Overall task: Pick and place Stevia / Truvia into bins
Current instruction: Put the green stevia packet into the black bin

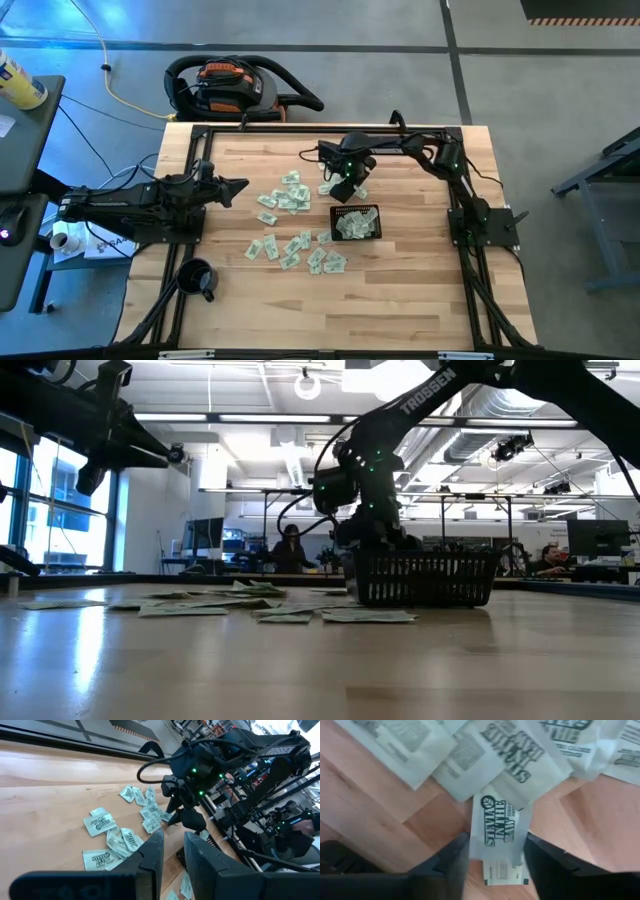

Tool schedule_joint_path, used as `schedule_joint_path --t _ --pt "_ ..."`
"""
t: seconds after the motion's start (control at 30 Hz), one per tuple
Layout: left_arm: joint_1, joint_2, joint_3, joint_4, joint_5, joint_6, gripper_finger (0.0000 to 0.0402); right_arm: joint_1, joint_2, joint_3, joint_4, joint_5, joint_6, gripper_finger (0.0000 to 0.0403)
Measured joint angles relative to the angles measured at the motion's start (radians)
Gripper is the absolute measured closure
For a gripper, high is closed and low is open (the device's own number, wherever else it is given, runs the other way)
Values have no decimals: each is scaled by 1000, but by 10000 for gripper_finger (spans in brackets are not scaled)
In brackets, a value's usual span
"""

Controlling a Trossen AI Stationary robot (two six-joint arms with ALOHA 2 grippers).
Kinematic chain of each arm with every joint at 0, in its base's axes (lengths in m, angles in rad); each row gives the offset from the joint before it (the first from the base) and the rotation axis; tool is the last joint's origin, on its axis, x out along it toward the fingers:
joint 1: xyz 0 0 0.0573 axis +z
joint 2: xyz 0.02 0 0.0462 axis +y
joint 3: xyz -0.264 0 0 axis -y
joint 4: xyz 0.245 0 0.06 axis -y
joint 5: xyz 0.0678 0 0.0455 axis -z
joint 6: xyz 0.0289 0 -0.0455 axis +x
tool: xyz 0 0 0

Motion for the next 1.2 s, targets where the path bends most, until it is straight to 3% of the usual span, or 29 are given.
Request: schedule_joint_path --t 0.23,0.5,0.7,0.93,1.2 --pt "0 0 0 0 -24 0 291 -26 -4 39 -31 5 -47 388" --pt "0 0 0 0 -32 0 291 7 -75 234 -230 17 -101 397" --pt "0 0 0 0 -40 9 291 82 -89 312 -371 -221 -99 399" --pt "0 0 0 0 -41 27 291 208 -88 251 -360 -182 -98 400" --pt "0 0 0 -4 -35 30 291 110 -87 230 -349 -58 -132 400"
